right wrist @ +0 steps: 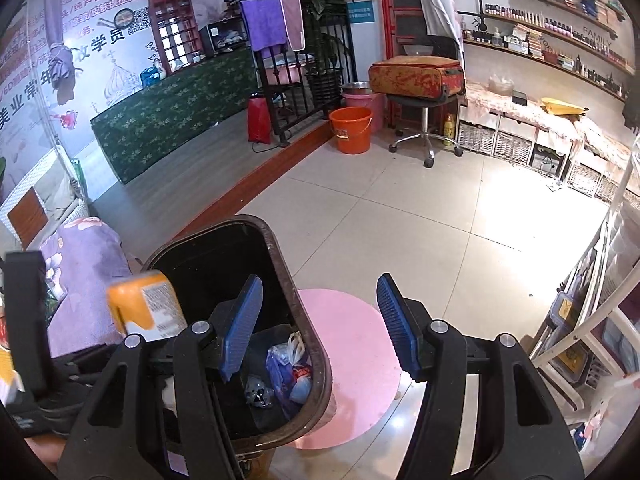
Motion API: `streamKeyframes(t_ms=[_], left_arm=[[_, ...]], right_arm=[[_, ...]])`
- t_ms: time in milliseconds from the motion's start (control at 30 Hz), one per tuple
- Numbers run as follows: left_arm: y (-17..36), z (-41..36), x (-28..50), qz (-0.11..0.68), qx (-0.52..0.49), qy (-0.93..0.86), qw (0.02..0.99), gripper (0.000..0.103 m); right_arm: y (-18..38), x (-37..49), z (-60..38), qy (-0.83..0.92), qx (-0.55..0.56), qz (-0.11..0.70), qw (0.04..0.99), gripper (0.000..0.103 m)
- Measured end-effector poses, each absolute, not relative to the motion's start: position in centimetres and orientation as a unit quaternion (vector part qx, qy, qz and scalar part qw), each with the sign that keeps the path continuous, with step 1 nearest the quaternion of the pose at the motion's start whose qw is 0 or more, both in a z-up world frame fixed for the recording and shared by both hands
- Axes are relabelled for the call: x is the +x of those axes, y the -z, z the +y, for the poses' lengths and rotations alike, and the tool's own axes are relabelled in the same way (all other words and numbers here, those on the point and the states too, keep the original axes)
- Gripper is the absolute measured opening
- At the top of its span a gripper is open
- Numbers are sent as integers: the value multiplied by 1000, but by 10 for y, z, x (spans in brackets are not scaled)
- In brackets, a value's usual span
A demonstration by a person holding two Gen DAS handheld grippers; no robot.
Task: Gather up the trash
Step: 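Lower the juice bottle into the black bin and open the left gripper, then move both grippers back from the bin toward the table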
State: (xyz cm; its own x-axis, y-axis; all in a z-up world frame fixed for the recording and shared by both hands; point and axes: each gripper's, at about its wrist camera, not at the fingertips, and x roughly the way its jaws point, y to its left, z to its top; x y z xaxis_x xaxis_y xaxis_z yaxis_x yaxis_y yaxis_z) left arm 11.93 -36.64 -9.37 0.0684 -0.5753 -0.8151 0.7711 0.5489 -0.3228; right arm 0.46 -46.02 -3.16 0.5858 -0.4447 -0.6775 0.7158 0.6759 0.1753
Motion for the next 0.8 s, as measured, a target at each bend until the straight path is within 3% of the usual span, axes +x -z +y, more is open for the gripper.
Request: streamKeyframes(t_ms=[100, 267, 433, 800], left_arm=[[95, -372, 119, 504, 119, 470, 714, 66], [84, -361, 115, 483, 108, 487, 720, 88], [66, -347, 103, 452, 114, 483, 742, 90], [42, -286, 89, 416, 83, 442, 791, 93]], right_arm=[[31, 4, -461, 338, 221, 307, 862, 60], [28, 2, -465, 346, 220, 303, 860, 60], [24, 1, -465, 349, 221, 297, 861, 65], [24, 29, -437, 303, 208, 313, 876, 65]])
